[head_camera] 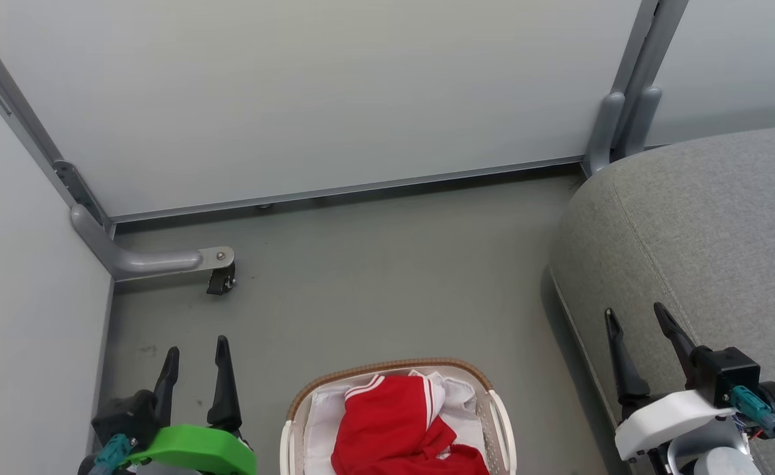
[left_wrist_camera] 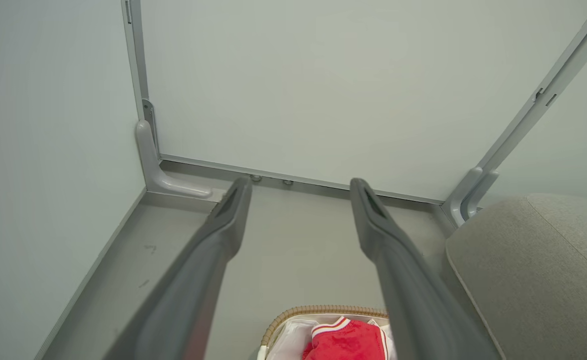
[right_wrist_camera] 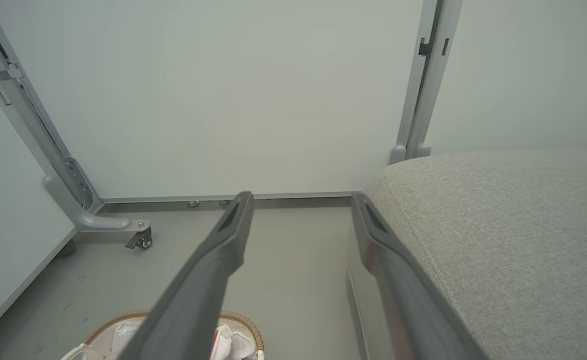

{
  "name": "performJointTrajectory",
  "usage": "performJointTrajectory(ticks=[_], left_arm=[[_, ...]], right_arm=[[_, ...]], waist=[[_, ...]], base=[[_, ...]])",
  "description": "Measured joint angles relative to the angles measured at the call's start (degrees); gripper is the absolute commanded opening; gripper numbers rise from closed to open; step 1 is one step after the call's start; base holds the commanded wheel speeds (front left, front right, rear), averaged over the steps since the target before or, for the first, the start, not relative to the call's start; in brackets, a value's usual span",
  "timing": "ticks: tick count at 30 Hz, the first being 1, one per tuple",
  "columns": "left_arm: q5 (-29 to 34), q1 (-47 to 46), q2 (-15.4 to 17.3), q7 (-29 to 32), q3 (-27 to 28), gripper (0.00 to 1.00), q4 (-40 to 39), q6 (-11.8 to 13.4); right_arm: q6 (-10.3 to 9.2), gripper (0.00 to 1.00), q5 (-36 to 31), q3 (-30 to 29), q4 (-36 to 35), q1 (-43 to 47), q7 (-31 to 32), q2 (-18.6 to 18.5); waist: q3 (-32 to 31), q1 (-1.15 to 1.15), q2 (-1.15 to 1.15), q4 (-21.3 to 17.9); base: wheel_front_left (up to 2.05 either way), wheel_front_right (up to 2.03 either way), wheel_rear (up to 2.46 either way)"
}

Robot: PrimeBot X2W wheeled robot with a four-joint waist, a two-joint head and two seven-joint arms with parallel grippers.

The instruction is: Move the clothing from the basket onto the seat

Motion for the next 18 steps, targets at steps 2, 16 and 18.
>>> performJointTrajectory(ticks=[2, 16, 18], left_arm=[[0.8, 0.0, 0.0, -0.2, -0.2, 1.00, 0.1, 0.1], [5.4, 0.1, 0.1, -1.7, -0.9, 1.00, 0.6, 0.9], [5.8, 0.1, 0.1, -1.9, -1.1, 1.00, 0.7, 0.9]], right_arm=[[0.00, 1.00, -1.0, 0.0, 0.1, 0.0, -0.3, 0.0], [0.01, 1.00, -6.4, 0.1, 0.8, 0.4, -1.8, -0.1], [0.01, 1.00, -7.3, 0.2, 0.9, 0.4, -1.9, -0.1]], waist=[[0.0, 0.00, 0.00, 0.0], [0.0, 0.00, 0.00, -0.3], [0.0, 0.00, 0.00, -0.3]], base=[[0.00, 0.00, 0.00], [0.00, 0.00, 0.00], [0.00, 0.00, 0.00]])
